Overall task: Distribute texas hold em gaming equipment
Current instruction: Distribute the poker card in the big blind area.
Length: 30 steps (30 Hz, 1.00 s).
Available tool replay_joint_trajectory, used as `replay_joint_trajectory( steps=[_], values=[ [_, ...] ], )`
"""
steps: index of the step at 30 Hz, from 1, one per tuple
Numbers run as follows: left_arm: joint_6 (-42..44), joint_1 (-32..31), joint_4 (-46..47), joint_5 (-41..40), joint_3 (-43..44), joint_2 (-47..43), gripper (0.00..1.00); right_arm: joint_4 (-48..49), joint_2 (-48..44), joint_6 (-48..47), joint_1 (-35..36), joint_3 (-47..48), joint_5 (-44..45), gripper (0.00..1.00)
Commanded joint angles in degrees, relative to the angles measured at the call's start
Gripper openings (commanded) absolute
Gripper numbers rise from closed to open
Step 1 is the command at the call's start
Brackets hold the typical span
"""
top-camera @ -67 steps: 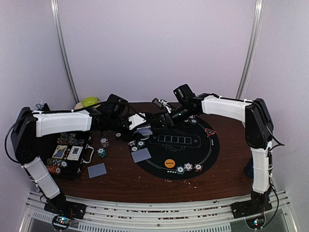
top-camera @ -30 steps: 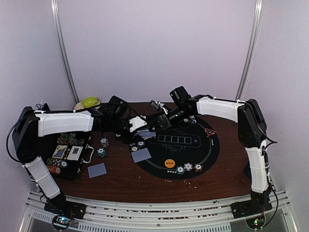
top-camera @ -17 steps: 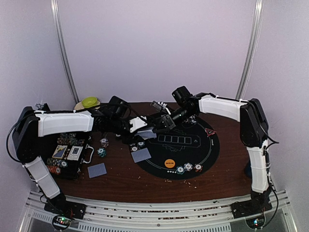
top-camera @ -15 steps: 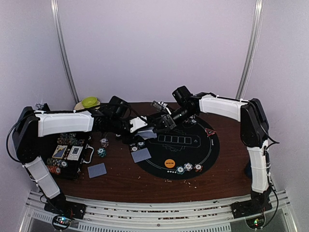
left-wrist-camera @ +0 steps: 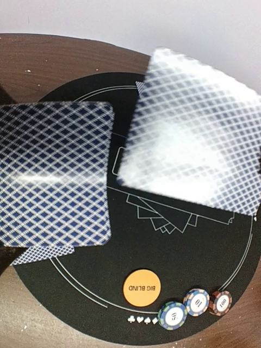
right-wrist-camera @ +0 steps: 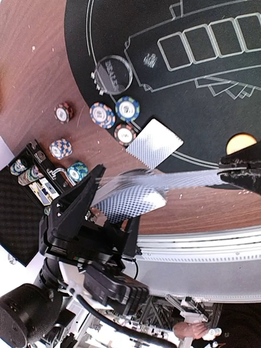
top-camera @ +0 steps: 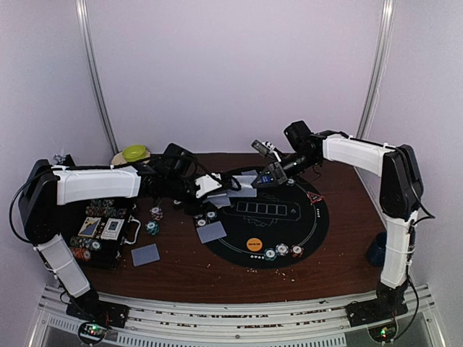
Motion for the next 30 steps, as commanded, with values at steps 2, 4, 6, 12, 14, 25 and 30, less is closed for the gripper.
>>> replay_joint_trajectory(
  steps=[2, 4, 6, 12, 14, 25, 30],
  values=[
    [-0.73, 0.07, 4.19, -1.33, 0.20, 0.13, 0.04, -3.53, -4.86, -5.32, -2.65, -4.37, 1.10, 0.00],
    [-1.20, 0.13, 4.68, -2.08, 0.20, 0.15, 0.03, -4.45, -5.92, -6.65, -4.35, -6.38, 1.24, 0.00],
    [-1.52, 0.13, 4.93, -2.51, 0.28, 0.15, 0.04, -6.04, -7.00, -8.74, -6.43, -8.48, 1.83, 0.00],
    [-2.33, 0.13, 6.01, -4.10, 0.27, 0.31, 0.04, -6.40, -11.96, -11.61, -13.87, -19.90, 4.32, 0.00],
    [-2.45, 0.10, 6.04, -4.03, 0.33, 0.27, 0.03, -4.55, -14.74, -11.22, -15.64, -25.00, 6.20, 0.00],
    [-2.86, 0.18, 6.04, -3.86, 0.38, 0.27, 0.04, 3.71, -24.47, -6.66, -23.74, -42.03, 15.63, 0.00],
    [-2.90, 0.17, 6.10, -3.52, 0.15, -0.34, 0.04, 2.32, -21.77, -6.77, -24.10, -42.62, 17.10, 0.00]
  ],
)
